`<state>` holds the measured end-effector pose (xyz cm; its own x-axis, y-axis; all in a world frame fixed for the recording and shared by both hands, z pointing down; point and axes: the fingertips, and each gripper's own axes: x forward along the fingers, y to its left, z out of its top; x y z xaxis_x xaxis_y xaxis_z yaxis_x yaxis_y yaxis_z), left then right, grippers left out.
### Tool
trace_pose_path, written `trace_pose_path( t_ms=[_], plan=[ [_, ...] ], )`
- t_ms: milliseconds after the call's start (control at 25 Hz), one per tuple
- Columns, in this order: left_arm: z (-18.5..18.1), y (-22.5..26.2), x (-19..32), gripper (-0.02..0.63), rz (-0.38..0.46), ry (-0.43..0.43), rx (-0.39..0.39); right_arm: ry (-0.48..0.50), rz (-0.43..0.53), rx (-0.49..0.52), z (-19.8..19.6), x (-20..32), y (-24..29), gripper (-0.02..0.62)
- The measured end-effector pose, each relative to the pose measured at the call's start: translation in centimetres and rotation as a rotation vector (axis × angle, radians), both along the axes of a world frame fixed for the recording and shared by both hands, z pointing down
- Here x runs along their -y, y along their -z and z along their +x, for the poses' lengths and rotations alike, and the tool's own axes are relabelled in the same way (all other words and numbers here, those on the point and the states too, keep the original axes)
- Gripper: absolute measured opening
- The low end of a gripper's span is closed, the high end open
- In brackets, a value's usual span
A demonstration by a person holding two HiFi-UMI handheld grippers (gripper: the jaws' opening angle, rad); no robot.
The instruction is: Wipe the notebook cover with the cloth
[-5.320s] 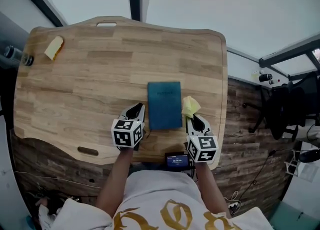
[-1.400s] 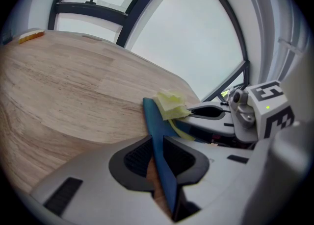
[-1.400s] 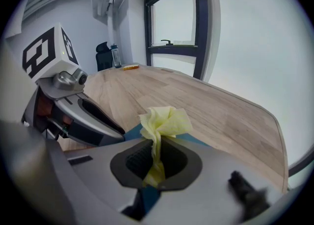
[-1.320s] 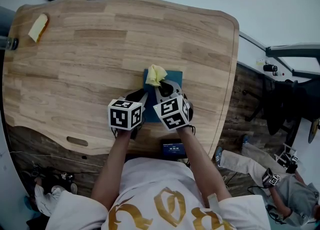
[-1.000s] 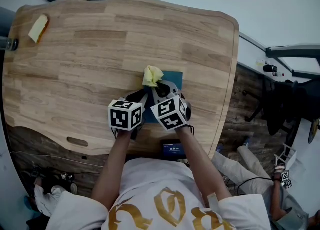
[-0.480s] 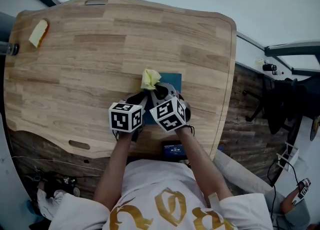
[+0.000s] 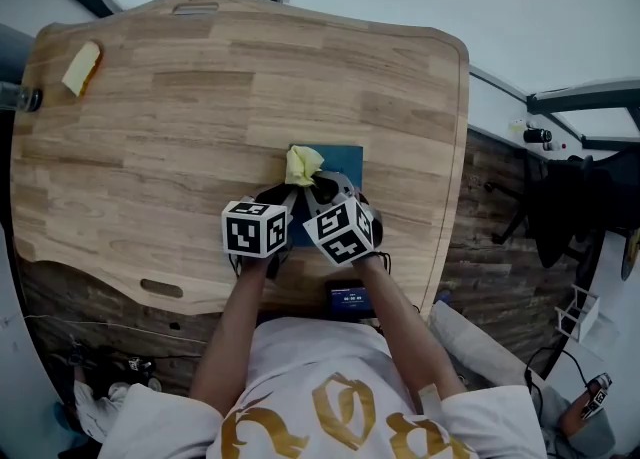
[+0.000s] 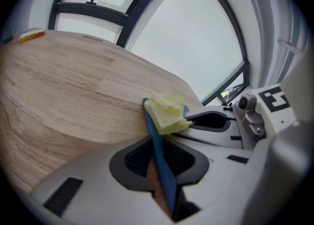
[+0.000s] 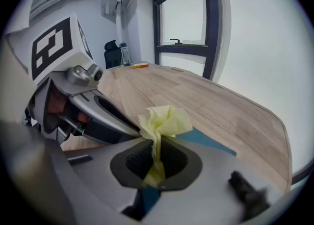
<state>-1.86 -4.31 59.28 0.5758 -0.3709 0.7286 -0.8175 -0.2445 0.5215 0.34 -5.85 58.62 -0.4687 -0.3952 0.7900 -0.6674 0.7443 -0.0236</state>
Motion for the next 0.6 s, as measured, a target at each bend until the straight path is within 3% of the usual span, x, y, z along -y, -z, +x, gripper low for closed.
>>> trace_pose_path(
  t_ms=[600],
  plan=[
    [0.0, -0.1, -0.1, 0.074, 0.002, -0.002, 0.002, -0.031, -0.052, -0.006, 0.7, -3.4, -0.2, 0.037]
  ],
)
